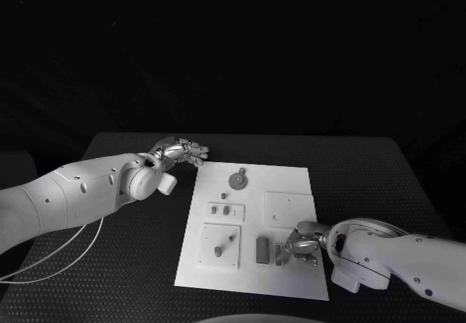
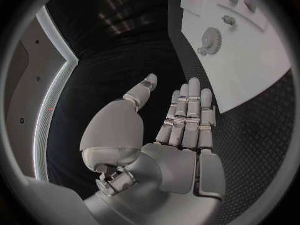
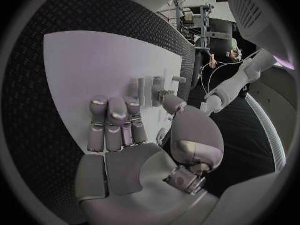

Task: Assemble the parts on the task board

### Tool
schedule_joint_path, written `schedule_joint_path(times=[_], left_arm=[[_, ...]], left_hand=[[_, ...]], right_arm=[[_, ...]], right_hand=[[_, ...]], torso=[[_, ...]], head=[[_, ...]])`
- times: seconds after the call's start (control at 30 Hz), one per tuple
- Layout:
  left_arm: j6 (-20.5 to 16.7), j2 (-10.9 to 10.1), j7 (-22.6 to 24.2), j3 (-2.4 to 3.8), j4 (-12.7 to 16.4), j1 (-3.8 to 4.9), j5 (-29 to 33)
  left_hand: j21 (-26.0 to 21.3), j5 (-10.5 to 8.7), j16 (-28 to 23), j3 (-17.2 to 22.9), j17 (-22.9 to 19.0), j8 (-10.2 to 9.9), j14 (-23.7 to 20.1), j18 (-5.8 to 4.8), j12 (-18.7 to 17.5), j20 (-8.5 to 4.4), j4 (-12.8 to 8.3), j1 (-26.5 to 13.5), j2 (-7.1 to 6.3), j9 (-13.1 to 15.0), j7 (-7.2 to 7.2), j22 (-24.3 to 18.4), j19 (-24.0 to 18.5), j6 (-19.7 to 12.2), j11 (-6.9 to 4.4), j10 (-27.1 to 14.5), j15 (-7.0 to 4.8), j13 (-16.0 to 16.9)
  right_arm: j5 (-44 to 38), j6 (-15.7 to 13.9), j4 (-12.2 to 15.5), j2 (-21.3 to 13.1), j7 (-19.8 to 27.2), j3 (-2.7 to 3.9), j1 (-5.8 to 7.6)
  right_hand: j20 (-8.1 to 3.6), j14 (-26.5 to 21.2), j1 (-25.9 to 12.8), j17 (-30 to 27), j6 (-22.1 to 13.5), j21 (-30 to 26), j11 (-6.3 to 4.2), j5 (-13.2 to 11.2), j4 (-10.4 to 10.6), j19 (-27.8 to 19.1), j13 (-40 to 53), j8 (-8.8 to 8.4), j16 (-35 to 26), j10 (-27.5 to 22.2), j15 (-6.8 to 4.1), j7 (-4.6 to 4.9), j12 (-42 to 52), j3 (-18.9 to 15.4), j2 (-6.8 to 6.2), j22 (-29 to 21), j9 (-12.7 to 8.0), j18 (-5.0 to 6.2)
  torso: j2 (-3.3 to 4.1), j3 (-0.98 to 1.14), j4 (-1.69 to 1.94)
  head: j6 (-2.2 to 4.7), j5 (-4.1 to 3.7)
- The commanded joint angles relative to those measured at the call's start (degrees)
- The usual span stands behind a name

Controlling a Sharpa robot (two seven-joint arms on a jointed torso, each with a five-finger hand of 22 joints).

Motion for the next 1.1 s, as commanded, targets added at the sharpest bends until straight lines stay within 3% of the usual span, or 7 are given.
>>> schedule_joint_path(times=[0.03, 0.37, 0.63, 0.77, 0.9, 1.03, 1.1], left_arm=[[0.8, 0.1, 0.3, 0.04, 0.1, 0.03, 0.2], [0.8, 0.1, 0.3, 0.04, 0.1, 0.03, 0.2], [0.1, 0.2, 0.9, 0.04, 0.0, 0.03, 0.2], [-0.7, 0.6, 1.7, 0.04, -0.5, 0.03, 0.5], [-1.2, 1.4, 2.4, 0.04, -1.3, 0.03, 2.2], [-1.5, 2.1, 2.9, 0.05, -2.1, 0.03, 2.7], [-1.6, 2.4, 3.1, 0.06, -2.8, 0.05, 3.5]], left_hand=[[-0.4, -0.09, -0.3, -0.1, 0.1, 0.3, 0.3, 0.98, -0.2, 0.01, 0.4, -0.6, 0.00, -0.1, -0.19, 0.1, -0.3, -0.1, 0.17, 0.3, 0.20, -0.1], [-0.4, -0.10, -0.4, -0.1, 0.1, 0.3, 0.3, 0.98, -0.2, 0.01, 0.5, -0.6, -0.04, -0.1, -0.19, 0.1, -0.3, -0.1, 0.18, 0.3, 0.20, -0.1], [-0.4, -0.09, -0.4, -0.1, 0.1, 0.3, 0.4, 0.99, -0.2, 0.02, 0.5, -0.6, -0.03, -0.1, -0.19, 0.1, -0.3, -0.1, 0.17, 0.3, 0.20, -0.1], [-0.4, -0.08, -0.4, 0.0, 0.2, 0.4, 0.5, 1.00, -0.1, 0.01, 0.6, -0.6, 0.04, -0.1, -0.23, 0.1, -0.3, 0.0, 0.10, 0.5, 0.18, 0.0], [-0.3, -0.07, -0.3, 0.1, 0.4, 0.7, 0.8, 1.02, 0.8, -0.05, 0.6, -0.5, 0.19, 0.0, -0.43, 0.2, -0.2, 0.4, -0.69, 2.3, 0.06, 0.4], [-0.3, -0.04, -0.3, 0.2, 0.6, 0.9, 1.0, 1.01, 1.2, -0.12, 0.6, -0.3, 0.40, 0.0, -0.55, 0.3, -0.2, 0.7, -1.12, 3.2, -0.03, 0.5], [-0.3, -0.03, -0.3, 0.2, 0.6, 0.9, 1.0, 0.99, 1.3, -0.14, 0.5, -0.2, 0.49, 0.0, -0.63, 0.3, -0.2, 0.7, -1.20, 3.4, -0.06, 0.6]], right_arm=[[0.6, 1.7, 0.4, 0.1, 1.5, -0.07, -0.18], [0.8, 1.4, 0.1, -0.5, 2.3, -0.07, -0.18], [2.4, 2.5, -2.3, -2.4, 8.6, 0.06, 1.05], [6.2, 2.8, -5.7, -2.9, 15.8, 0.17, 2.95], [11.7, 2.7, -10.8, -2.3, 24.8, 0.87, 4.72], [16.8, 1.5, -16.9, -0.1, 31.1, 2.36, 6.02], [19.6, 1.6, -21.1, 2.0, 33.3, 3.64, 6.18]], right_hand=[[-0.23, -0.1, 0.5, 0.1, -0.1, 0.3, -0.20, -0.3, 0.0, -0.1, 0.1, -0.03, -0.2, 0.1, -0.27, 0.19, 0.0, -0.3, 0.20, -0.1, 0.0, 2.10], [-0.25, 0.0, 0.6, 0.1, 0.0, 0.3, -0.24, -0.3, 0.0, -0.1, 0.1, 0.02, -0.2, 0.1, -0.28, 0.15, 0.0, -0.4, 0.72, -0.1, 0.0, 2.10], [-0.25, -0.1, 0.6, 0.1, -0.9, 0.3, -0.02, -0.3, -0.2, -0.2, 0.1, -0.46, -0.3, 0.0, -0.30, 0.38, -0.1, -0.9, -0.46, -0.1, -0.2, 2.10], [-0.08, -0.8, 0.5, 0.1, -2.4, 0.1, 0.50, 0.4, -1.3, -0.8, 0.1, -1.12, -0.5, -0.6, 0.11, 0.96, -0.3, -3.0, -0.98, -0.2, -0.4, 2.10], [0.49, -2.1, 1.3, 0.4, -4.3, -0.2, 1.21, 3.1, -4.0, -2.2, 0.4, -1.76, -0.8, -2.1, 0.75, 1.69, -0.3, -6.2, 1.39, -0.2, -0.3, 2.10], [1.46, -3.9, 2.7, 0.1, -5.1, -1.1, 1.57, 5.8, -5.3, -4.2, 0.1, -1.84, -2.0, -3.9, 1.09, 2.03, -0.9, -8.7, 3.68, -0.5, -0.2, 2.10], [2.77, -6.8, 3.9, -1.3, -5.6, -3.2, 1.95, 6.9, -5.4, -7.3, -1.2, -1.90, -4.6, -6.5, 1.62, 2.28, -3.1, -10.1, 4.30, -1.1, 0.0, 1.86]], torso=[[0.00, -0.01, 0.02], [0.00, -0.02, 0.03], [-0.07, 0.00, 0.04], [-0.21, -0.01, -0.04], [-0.47, -0.11, -0.12], [-1.11, -0.27, -0.21], [-1.55, -0.38, -0.25]], head=[[-0.07, -0.02], [0.03, -0.06], [1.21, -0.31], [2.72, -0.89], [4.77, -1.52], [7.00, -2.07], [7.94, -2.25]])
